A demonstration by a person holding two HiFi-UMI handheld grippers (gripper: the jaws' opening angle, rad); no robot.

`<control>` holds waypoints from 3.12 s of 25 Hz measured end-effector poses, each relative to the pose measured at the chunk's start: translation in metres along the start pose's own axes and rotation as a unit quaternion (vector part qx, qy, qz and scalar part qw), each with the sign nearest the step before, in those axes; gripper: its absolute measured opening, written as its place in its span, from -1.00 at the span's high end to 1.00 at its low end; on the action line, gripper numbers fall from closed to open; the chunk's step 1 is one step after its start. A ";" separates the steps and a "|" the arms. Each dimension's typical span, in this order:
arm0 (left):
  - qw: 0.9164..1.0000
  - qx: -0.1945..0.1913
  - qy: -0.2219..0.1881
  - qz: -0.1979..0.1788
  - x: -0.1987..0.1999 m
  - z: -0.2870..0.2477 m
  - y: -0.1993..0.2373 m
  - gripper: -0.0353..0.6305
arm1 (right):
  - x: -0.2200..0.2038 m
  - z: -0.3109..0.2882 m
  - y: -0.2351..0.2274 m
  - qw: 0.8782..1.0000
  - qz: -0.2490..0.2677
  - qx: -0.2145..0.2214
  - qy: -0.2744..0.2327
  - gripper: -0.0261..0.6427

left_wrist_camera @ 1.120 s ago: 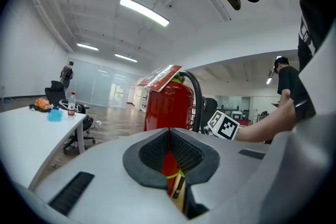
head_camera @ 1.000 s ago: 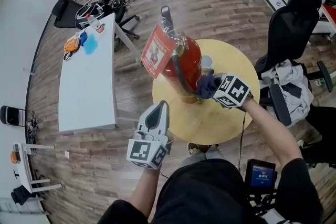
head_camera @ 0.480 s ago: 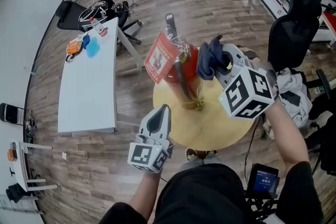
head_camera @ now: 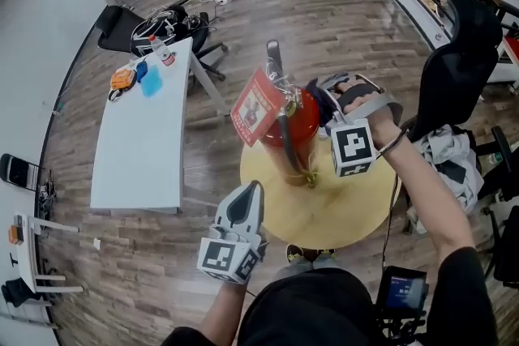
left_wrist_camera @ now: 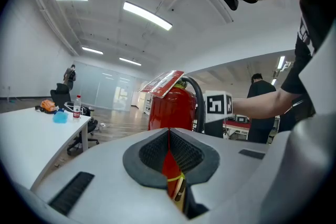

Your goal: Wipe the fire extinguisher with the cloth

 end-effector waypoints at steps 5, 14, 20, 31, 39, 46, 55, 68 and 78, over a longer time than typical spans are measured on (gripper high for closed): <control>1.000 0.012 0.007 0.003 -0.004 0.003 0.006 0.82 | 0.000 -0.026 0.081 0.996 -0.057 0.065 0.001 0.65; 1.000 0.004 0.015 -0.001 -0.005 -0.004 0.005 0.82 | 0.021 -0.036 0.191 0.962 -0.176 0.205 -0.032 0.65; 1.000 -0.006 0.014 0.000 -0.005 -0.007 0.001 0.82 | -0.002 0.008 0.075 0.985 -0.162 0.046 -0.026 0.65; 1.000 -0.009 0.002 0.001 -0.003 -0.008 -0.003 0.82 | 0.015 0.086 -0.025 0.987 -0.069 -0.144 0.009 0.67; 1.000 0.009 0.016 0.004 -0.009 0.001 0.004 0.82 | 0.021 -0.008 0.130 0.991 -0.080 0.100 0.026 0.67; 0.999 0.035 0.041 0.001 -0.019 0.019 0.014 0.82 | 0.015 -0.062 0.227 0.949 -0.226 0.221 -0.013 0.67; 0.995 0.082 0.062 0.006 -0.026 0.037 0.030 0.82 | 0.032 -0.075 0.284 0.825 -0.479 0.295 -0.064 0.67; 0.997 0.065 0.026 0.019 -0.023 0.042 0.029 0.82 | 0.091 -0.023 0.241 0.496 -0.779 0.338 -0.183 0.67; 0.999 0.047 0.004 0.020 -0.015 0.045 0.024 0.82 | 0.074 0.025 0.117 0.121 -0.855 0.296 -0.408 0.67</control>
Point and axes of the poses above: the fingertips, and each gripper's own axes: z backward along the fingers, y to its left, x out of its top, the point moved 9 cm from there along z, backward along the fingers, and after that the axes turned 1 degree about x, right-handed, at the moved point
